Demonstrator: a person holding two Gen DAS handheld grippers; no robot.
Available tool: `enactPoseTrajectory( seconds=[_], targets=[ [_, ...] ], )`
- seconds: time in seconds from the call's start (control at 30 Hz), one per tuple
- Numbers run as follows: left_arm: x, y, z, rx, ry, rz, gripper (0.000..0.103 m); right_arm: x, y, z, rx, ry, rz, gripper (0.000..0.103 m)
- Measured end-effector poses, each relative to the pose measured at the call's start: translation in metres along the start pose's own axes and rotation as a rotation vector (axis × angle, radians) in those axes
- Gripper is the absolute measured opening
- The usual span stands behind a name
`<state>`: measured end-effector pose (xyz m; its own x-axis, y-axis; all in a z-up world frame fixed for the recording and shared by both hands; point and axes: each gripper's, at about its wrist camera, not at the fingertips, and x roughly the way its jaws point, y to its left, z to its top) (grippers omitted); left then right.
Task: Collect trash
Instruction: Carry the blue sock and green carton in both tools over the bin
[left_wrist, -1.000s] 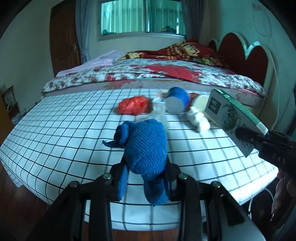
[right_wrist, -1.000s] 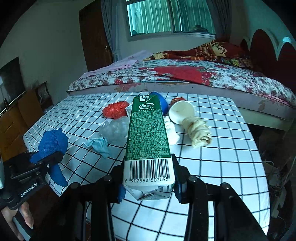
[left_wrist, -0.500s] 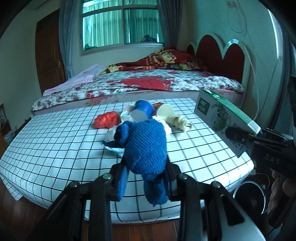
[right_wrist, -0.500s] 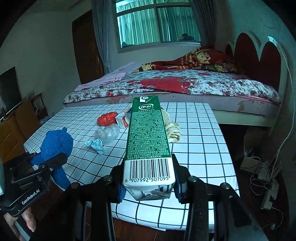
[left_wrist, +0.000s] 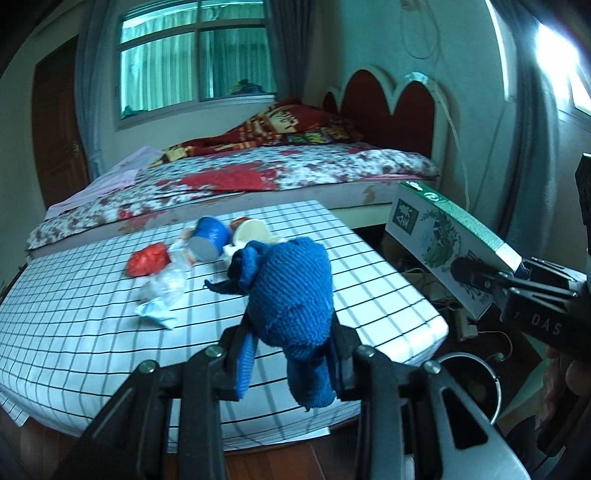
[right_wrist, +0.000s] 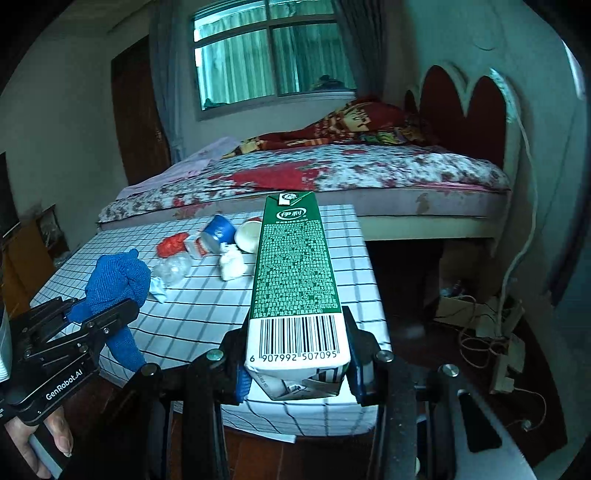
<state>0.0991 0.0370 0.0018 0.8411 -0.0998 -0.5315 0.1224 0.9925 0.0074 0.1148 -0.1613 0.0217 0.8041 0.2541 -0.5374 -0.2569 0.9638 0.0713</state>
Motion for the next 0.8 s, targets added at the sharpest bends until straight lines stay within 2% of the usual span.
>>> enactPoseTrajectory(
  seconds=[0.63,0.8],
  targets=[
    [0.017,-0.114,-0.004,0.133,0.038,-0.201,0.034,-0.053,-0.104,-0.056,0.105,0.048,-0.176,0.042],
    [0.027,-0.146,-0.016,0.185,0.089,-0.283,0.034,-0.06,-0.13,-0.081,0.12,0.093,-0.211,0.042]
  ],
)
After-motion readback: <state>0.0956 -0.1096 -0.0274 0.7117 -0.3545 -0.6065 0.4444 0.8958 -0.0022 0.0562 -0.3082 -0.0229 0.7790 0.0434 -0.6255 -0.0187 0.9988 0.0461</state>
